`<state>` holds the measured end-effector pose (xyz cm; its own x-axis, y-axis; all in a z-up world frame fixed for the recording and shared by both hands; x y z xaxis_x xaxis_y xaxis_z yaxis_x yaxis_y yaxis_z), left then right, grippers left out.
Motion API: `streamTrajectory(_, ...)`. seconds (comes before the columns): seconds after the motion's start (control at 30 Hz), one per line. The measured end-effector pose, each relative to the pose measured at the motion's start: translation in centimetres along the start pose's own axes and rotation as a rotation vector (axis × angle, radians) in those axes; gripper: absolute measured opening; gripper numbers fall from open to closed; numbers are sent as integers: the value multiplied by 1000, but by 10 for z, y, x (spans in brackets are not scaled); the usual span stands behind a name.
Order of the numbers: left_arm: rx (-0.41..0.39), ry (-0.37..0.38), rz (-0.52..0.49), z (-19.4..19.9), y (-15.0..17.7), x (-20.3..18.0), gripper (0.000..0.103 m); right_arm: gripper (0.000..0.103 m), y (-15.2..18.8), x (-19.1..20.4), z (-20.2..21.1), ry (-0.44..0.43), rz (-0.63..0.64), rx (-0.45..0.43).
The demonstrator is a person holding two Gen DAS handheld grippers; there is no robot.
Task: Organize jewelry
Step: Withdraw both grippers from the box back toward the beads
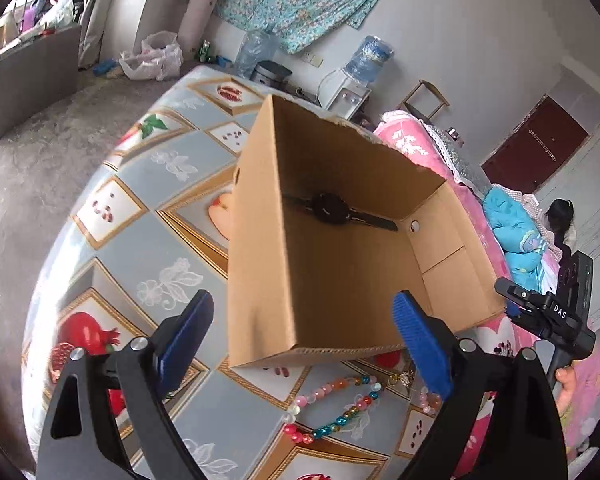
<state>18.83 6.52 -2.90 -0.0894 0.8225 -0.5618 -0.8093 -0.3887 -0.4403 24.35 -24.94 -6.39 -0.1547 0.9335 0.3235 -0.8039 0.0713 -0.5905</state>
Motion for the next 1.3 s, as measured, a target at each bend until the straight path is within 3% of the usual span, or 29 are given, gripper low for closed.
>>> streamTrajectory(0.13, -41, -50, -34, 21, 9, 22, 95, 82, 28, -11, 26, 124, -4, 2)
streamTrajectory(0.27, -6, -182, -83, 20, 39, 51, 95, 85, 55, 4, 42, 223, 69, 24)
streamTrajectory(0.47, 52, -319, -145, -3, 78, 76, 95, 87, 109, 88, 10, 88, 263, 165)
streamTrajectory(0.6, 66, -371, -191, -15, 88, 83, 95, 87, 147, 129, -24, 71, 418, 286)
streamTrajectory(0.77, 64, -405, -234, -20, 89, 89, 97, 88, 175, 148, -53, 80, 519, 389)
streamTrajectory(0.93, 67, -418, -253, -22, 88, 92, 97, 95, 178, 148, -59, 123, 578, 395)
streamTrajectory(1.3, 90, -416, -276, -25, 87, 91, 98, 95, 180, 140, -56, 145, 584, 390)
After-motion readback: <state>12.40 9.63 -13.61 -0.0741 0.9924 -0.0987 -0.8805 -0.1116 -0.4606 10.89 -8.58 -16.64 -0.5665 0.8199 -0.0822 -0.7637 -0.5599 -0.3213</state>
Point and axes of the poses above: each gripper's, at about its wrist camera, not at the fingertips, and z roughly against the way its jaws point, x to its left, y to its underside, the point moved 10 cm from there along -z, roughly the way its jaws point, and after that the axes turned 13 degrees about z, right-handed, at the moved point
